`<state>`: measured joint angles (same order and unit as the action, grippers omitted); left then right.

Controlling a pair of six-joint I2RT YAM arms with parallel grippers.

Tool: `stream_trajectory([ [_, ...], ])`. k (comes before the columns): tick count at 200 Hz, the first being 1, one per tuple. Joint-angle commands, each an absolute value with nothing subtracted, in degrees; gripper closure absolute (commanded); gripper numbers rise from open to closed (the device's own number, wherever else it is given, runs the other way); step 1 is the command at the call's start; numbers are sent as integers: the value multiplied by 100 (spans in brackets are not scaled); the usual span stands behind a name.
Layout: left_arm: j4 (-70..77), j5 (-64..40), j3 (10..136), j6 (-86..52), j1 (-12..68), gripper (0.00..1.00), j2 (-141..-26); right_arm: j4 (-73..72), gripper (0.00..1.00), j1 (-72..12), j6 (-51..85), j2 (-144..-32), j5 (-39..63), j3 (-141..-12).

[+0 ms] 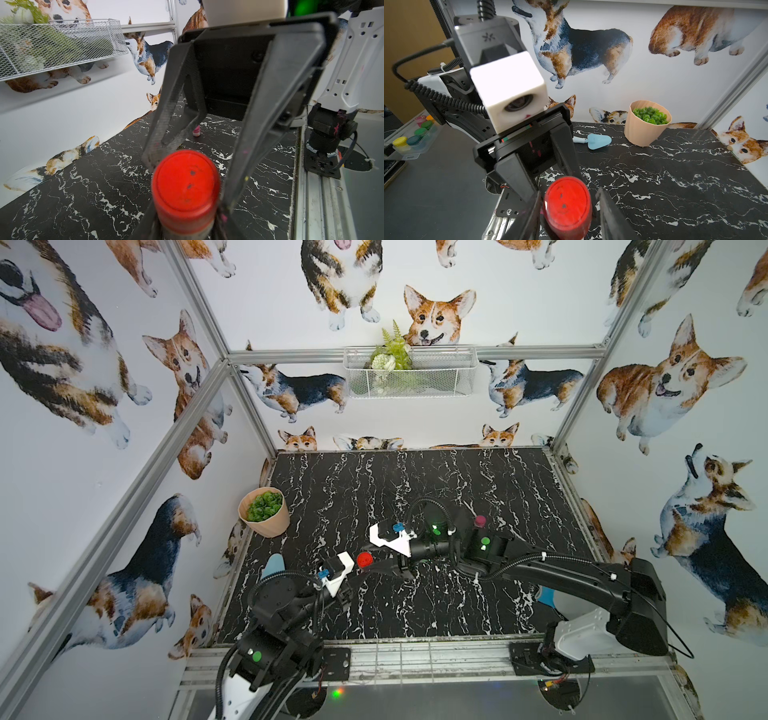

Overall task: Close the paint jar lid
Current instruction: Screw the lid onto the paint jar.

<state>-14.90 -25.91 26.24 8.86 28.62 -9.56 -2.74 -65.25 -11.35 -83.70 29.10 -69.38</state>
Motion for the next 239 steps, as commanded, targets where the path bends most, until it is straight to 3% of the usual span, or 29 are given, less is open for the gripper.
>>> stream_trajectory([
  [1, -1298, -2575, 2636, 958, 2866, 75, -958, -379, 61, -6571, -1141, -8377, 2865, -6988],
  [36, -1310, -2507, 2643, 977, 2867, 75, -951, -281, 70, -6664, -1160, -8402, 2508, -7019],
  [69, -1350, -2287, 2654, 1030, 2866, 75, -898, -197, 70, -6865, -1230, -8470, 1836, -7047],
  [141, -1501, -1266, 2689, 1254, 2867, 75, -668, -932, 73, -7342, 36, -8965, -1247, -6980],
  [199, -1605, -731, 2715, 1344, 2870, 75, -706, -1028, 71, -7523, 691, -9158, -1872, -7017],
  [204, -1616, -705, 2724, 1353, 2866, 76, -727, -1028, 69, -7523, 725, -9142, -1888, -7012],
  [212, -1617, -678, 2725, 1354, 2865, 76, -770, -1028, 55, -7523, 761, -9088, -1854, -6959],
  [221, -1625, -668, 2725, 1354, 2865, 75, -823, -1037, 33, -7523, 766, -8973, -1762, -6874],
  [239, -1645, -640, 2733, 1367, 2873, 75, -886, -1055, 12, -7523, 790, -8640, -1644, -6656],
])
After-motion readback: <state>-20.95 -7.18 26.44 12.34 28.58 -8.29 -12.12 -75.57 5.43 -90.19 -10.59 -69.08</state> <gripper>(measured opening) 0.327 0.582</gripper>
